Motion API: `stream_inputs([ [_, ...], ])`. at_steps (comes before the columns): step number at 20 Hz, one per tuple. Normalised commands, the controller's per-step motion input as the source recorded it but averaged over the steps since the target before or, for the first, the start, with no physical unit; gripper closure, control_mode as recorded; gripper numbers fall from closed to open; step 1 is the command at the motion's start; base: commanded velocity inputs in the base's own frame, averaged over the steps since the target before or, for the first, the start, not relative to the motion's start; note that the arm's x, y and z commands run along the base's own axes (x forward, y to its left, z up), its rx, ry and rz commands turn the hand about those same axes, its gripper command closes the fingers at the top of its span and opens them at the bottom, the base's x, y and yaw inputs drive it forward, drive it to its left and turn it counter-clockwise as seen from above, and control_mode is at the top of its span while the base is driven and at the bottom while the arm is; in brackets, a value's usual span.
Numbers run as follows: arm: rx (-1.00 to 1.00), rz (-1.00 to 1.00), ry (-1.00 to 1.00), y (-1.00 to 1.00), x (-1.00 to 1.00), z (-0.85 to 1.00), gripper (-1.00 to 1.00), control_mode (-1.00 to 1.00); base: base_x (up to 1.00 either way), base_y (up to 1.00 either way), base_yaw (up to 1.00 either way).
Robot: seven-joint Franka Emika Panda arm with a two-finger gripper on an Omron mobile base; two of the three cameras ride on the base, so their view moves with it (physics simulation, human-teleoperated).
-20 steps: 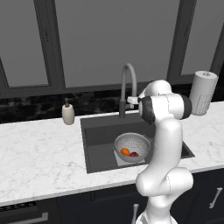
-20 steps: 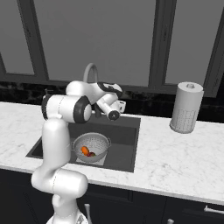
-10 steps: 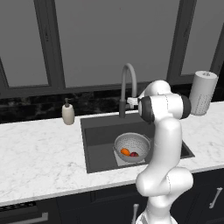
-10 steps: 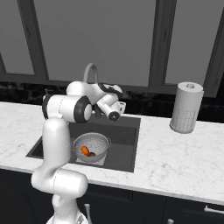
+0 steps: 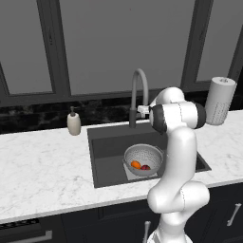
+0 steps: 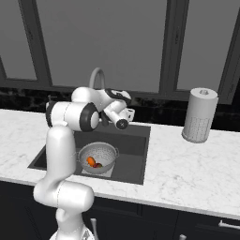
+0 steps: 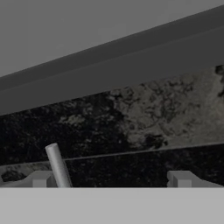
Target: Put the colander in the sink, put the mango, orange in the colander, and turn on the sink faucet and pour water over the colander.
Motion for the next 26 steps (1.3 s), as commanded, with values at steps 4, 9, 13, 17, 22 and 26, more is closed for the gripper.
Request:
stream_inputs([
  [4,0.00,0.00,0.00,0.00,0.02,0.00,-1.00,-1.00,0.00,0.00,0.00],
  [9,0.00,0.00,0.00,0.00,0.00,0.00,-1.00,-1.00,0.00,0.00,0.00],
  [13,0.00,0.00,0.00,-0.23,0.00,0.00,-1.00,-1.00,0.00,0.00,0.00],
  [17,0.00,0.00,0.00,-0.40,0.00,0.00,-1.00,-1.00,0.00,0.00,0.00],
  [22,0.00,0.00,0.00,-0.47,0.00,0.00,-1.00,-1.00,0.00,0.00,0.00],
  [26,0.00,0.00,0.00,-0.67,0.00,0.00,-1.00,-1.00,0.00,0.00,0.00],
])
